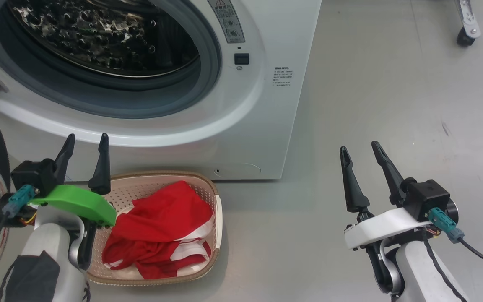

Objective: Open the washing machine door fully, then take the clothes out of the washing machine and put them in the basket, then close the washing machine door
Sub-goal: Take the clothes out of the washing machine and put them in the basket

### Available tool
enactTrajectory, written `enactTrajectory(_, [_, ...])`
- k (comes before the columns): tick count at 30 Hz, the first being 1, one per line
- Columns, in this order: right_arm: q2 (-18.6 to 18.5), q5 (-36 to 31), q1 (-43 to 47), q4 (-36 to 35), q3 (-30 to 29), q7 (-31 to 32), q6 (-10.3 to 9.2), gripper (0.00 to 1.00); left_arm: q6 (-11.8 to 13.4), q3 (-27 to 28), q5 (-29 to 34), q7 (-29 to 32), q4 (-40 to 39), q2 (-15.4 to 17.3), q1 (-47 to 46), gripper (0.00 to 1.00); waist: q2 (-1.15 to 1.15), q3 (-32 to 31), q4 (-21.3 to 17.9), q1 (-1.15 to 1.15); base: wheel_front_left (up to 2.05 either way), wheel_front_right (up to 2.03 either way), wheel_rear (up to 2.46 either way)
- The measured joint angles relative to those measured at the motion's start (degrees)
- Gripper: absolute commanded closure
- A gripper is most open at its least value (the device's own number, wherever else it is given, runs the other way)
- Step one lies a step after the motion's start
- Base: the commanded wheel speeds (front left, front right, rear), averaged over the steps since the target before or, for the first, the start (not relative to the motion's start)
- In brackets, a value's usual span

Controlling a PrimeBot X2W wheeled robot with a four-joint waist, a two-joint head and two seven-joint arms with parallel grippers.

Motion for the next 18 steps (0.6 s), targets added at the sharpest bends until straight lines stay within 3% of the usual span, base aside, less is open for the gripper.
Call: enactTrajectory(18, [0.2,0.1,5.8,-3.2,-1.9,0.0,0.19,0.0,0.0,-0.9,1.5,-0.2,-14.2,-0.5,16.7,0.0,0.0,-8.7,1.8,0.0,0.0,0.0,0.0])
